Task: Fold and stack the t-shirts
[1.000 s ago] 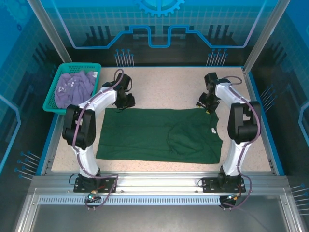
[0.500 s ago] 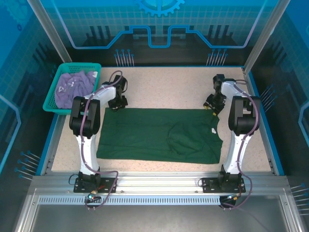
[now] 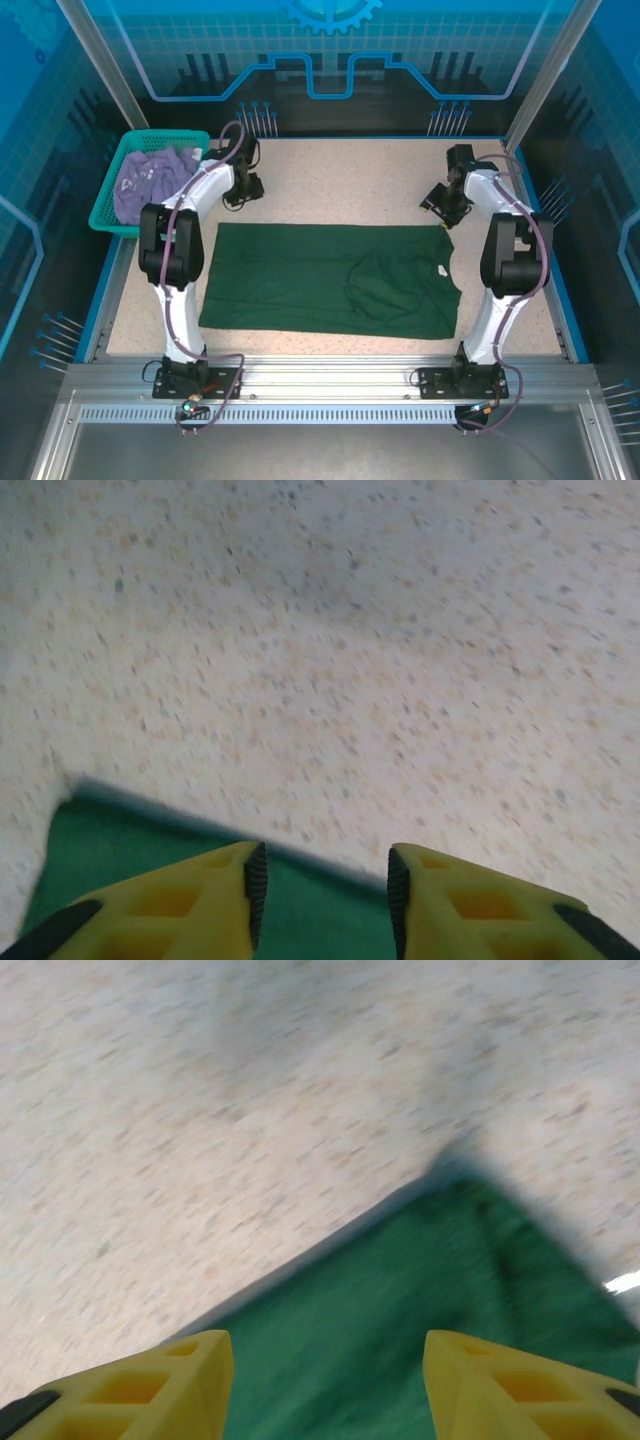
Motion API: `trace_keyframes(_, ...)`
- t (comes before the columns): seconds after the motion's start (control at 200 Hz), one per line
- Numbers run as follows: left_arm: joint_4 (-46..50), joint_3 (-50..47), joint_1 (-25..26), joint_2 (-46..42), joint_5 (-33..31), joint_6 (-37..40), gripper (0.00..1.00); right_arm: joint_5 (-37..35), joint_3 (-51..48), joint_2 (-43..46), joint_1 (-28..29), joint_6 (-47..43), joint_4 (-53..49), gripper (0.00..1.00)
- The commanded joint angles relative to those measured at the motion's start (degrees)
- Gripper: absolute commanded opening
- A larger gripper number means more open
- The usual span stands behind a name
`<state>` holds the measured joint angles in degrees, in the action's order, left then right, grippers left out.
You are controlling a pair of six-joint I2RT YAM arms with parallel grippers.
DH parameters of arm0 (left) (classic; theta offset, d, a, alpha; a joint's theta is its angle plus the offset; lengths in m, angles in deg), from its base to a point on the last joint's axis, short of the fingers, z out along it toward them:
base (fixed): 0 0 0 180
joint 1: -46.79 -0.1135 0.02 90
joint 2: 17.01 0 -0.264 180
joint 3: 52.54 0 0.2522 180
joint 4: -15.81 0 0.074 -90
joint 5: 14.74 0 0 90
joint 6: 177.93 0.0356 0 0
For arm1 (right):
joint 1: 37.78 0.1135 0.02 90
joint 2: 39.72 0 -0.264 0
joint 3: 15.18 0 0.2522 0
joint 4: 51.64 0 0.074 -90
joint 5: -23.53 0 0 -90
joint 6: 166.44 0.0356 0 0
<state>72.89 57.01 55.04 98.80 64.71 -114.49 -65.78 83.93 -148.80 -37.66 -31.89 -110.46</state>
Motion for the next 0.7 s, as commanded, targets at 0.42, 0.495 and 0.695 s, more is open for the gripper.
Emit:
trace_keyframes(0.42,-2.06,-25.16,0.58,-13.90,4.66,-3.71,0.42,-0.92,-8.15,-3.25,6.14,0.71,-5.48,0.51)
trace_keyframes(0.495,-1.41,-24.86,0.62,-15.70,4.96,-4.10,0.44,-2.16,-5.66,-6.08,6.17,1.59,-6.67,0.52)
trace_keyframes(0.695,1.87,-23.36,1.17,-21.05,5.51,-5.72,0.49,-3.31,4.95,-15.28,6.32,3.60,-9.64,0.53)
